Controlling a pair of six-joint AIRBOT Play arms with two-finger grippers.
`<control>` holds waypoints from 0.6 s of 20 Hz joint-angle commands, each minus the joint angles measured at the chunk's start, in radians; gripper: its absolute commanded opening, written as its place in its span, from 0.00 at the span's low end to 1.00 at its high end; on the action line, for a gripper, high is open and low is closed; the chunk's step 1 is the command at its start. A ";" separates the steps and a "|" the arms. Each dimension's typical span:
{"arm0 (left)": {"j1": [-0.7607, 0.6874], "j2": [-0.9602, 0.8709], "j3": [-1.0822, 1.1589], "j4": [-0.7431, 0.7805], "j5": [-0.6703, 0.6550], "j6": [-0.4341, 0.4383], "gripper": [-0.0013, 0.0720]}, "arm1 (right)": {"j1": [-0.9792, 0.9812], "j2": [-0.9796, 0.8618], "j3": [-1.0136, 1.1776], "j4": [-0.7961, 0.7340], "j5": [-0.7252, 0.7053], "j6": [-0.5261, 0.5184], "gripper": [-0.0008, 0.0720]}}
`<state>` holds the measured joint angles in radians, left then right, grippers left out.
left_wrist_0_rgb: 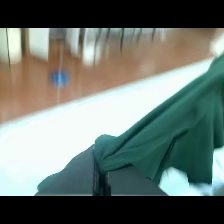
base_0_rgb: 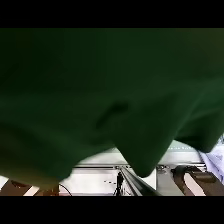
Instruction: Fold the shirts.
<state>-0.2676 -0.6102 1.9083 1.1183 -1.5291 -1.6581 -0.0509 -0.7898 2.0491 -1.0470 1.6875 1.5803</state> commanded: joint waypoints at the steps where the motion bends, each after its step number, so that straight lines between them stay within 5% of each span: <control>1: 0.001 0.000 -0.073 0.020 -0.225 -0.068 0.05 | 0.003 -0.005 -0.048 -0.042 0.167 0.053 0.05; 6: 0.001 -0.016 -0.449 0.163 -0.160 0.047 0.05 | 0.003 -0.122 -0.359 -0.043 0.159 -0.079 0.05; 12: 0.001 -0.198 -0.800 0.196 0.355 0.236 0.05 | 0.043 -0.497 -0.515 -0.020 -0.146 -0.205 0.05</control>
<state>-0.2672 -0.7193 1.2423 1.2922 -1.4288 -1.5326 -0.0288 -1.1294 1.5864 -1.0946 1.6943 1.4410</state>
